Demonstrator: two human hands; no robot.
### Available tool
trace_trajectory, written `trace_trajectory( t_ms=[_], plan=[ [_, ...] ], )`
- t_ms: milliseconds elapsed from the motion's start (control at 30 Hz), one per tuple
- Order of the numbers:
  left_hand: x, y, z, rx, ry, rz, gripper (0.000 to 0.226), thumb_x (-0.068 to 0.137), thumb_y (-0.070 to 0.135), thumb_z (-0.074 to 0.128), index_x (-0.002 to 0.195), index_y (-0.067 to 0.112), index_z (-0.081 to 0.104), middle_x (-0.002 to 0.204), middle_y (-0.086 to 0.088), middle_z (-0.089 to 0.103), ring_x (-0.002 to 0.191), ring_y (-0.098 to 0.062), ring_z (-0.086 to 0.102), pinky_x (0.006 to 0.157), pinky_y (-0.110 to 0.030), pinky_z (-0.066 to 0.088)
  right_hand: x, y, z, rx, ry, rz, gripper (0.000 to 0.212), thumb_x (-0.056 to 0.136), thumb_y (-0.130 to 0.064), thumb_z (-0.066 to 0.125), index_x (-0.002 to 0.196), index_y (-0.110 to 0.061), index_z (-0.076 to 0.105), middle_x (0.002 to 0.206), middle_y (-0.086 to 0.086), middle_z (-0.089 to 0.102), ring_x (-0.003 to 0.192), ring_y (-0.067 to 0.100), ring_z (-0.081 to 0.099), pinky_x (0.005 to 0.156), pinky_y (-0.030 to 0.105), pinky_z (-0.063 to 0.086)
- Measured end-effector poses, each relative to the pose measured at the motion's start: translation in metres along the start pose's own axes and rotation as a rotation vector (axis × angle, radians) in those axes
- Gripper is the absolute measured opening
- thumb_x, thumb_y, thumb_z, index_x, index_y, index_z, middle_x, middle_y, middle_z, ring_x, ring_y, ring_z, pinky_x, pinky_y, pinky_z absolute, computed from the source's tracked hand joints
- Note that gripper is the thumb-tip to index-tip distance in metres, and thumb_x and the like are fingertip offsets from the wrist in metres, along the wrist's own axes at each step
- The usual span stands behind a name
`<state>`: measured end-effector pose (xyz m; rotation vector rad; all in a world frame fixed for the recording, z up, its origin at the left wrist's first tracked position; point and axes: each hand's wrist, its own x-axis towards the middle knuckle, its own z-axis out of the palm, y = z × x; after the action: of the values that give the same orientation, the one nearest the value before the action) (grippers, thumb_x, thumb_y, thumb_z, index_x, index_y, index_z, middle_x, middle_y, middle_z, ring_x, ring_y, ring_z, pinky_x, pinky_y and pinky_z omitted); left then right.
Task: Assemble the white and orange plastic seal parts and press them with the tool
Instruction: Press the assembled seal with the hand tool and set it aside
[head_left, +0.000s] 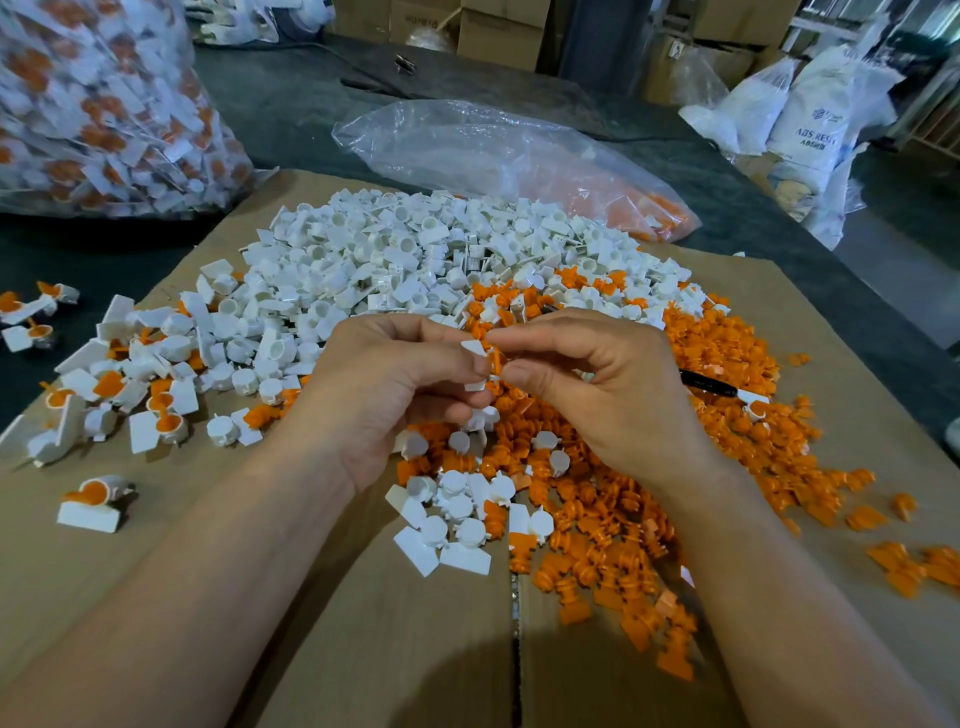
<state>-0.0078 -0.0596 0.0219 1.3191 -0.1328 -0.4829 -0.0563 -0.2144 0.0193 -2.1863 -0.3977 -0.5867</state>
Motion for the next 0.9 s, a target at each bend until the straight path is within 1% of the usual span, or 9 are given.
trace_trajectory(
  t_ms=[200, 333, 400, 500, 600, 700, 767, 833, 900],
  plan=[
    [0.000, 0.000, 0.000, -0.009, -0.001, 0.000, 0.023, 0.045, 0.003, 0.068, 0.066, 0.001, 0.061, 0.052, -0.010, 0.063, 0.043, -0.014, 0.062, 0.038, -0.015, 0.046, 0.000, -0.001, -0.004, -0.027, -0.002, 0.047, 0.030, 0.078, -0.015, 0.068, 0.105, -0.023, 0.060, 0.087, -0.010, 0.064, 0.083, 0.005, 0.062, 0.075, 0.014, 0.049],
    [0.000, 0.001, -0.002, -0.038, 0.010, 0.009, 0.021, 0.045, 0.003, 0.068, 0.065, 0.002, 0.060, 0.050, -0.009, 0.062, 0.044, -0.015, 0.062, 0.039, -0.016, 0.047, 0.003, 0.007, -0.029, -0.205, 0.044, 0.275, 0.032, 0.076, -0.028, 0.069, 0.105, -0.038, 0.058, 0.090, -0.026, 0.058, 0.084, -0.011, 0.057, 0.075, 0.003, 0.041],
    [0.000, 0.001, -0.003, -0.038, 0.006, 0.012, 0.022, 0.045, 0.004, 0.068, 0.066, 0.002, 0.060, 0.050, -0.008, 0.062, 0.043, -0.015, 0.062, 0.039, -0.015, 0.047, 0.003, 0.015, -0.045, -0.329, 0.040, 0.417, 0.037, 0.077, -0.030, 0.069, 0.113, -0.034, 0.059, 0.095, -0.023, 0.058, 0.084, -0.016, 0.052, 0.071, 0.000, 0.035],
    [0.000, 0.001, -0.002, -0.039, 0.003, 0.013, 0.023, 0.045, 0.003, 0.068, 0.067, 0.002, 0.059, 0.049, -0.008, 0.062, 0.043, -0.014, 0.062, 0.038, -0.015, 0.046, 0.000, 0.026, -0.062, -0.509, -0.095, 0.579, 0.052, 0.076, -0.036, 0.070, 0.125, -0.026, 0.053, 0.124, -0.007, 0.055, 0.105, 0.001, 0.048, 0.084, 0.016, 0.031],
    [0.001, 0.001, -0.002, -0.043, 0.008, 0.012, 0.022, 0.048, 0.001, 0.068, 0.068, 0.002, 0.060, 0.049, -0.007, 0.062, 0.043, -0.014, 0.062, 0.038, -0.015, 0.046, -0.001, 0.029, -0.068, -0.609, -0.269, 0.670, 0.072, 0.070, -0.048, 0.069, 0.133, -0.025, 0.044, 0.140, 0.000, 0.043, 0.126, 0.017, 0.040, 0.096, 0.031, 0.032],
    [0.001, 0.000, -0.002, -0.049, 0.005, 0.005, 0.016, 0.061, -0.008, 0.067, 0.070, 0.002, 0.059, 0.048, -0.007, 0.061, 0.043, -0.014, 0.062, 0.038, -0.015, 0.047, -0.002, 0.025, -0.070, -0.662, -0.429, 0.730, 0.102, 0.050, -0.068, 0.059, 0.140, -0.026, 0.033, 0.146, 0.001, 0.032, 0.132, 0.020, 0.032, 0.101, 0.032, 0.030],
    [0.002, 0.000, -0.002, -0.052, 0.005, 0.006, 0.015, 0.066, -0.010, 0.066, 0.071, 0.002, 0.058, 0.048, -0.007, 0.061, 0.043, -0.014, 0.062, 0.038, -0.015, 0.047, -0.002, 0.024, -0.069, -0.675, -0.521, 0.745, 0.117, 0.040, -0.072, 0.050, 0.143, -0.024, 0.026, 0.148, 0.001, 0.029, 0.133, 0.019, 0.030, 0.102, 0.031, 0.029],
    [0.002, 0.000, -0.002, -0.053, 0.004, 0.008, 0.014, 0.066, -0.010, 0.066, 0.070, 0.002, 0.058, 0.048, -0.006, 0.061, 0.043, -0.014, 0.062, 0.038, -0.015, 0.047, -0.003, 0.025, -0.067, -0.699, -0.576, 0.737, 0.119, 0.041, -0.073, 0.053, 0.145, -0.023, 0.021, 0.149, 0.000, 0.027, 0.134, 0.019, 0.028, 0.103, 0.031, 0.029],
    [0.002, 0.000, -0.002, -0.057, 0.001, 0.007, 0.014, 0.066, -0.010, 0.066, 0.069, 0.002, 0.058, 0.048, -0.006, 0.061, 0.043, -0.014, 0.062, 0.038, -0.015, 0.047, -0.004, 0.028, -0.066, -0.731, -0.578, 0.730, 0.114, 0.052, -0.069, 0.063, 0.145, -0.022, 0.018, 0.151, 0.001, 0.025, 0.135, 0.019, 0.026, 0.105, 0.033, 0.028]
  ],
)
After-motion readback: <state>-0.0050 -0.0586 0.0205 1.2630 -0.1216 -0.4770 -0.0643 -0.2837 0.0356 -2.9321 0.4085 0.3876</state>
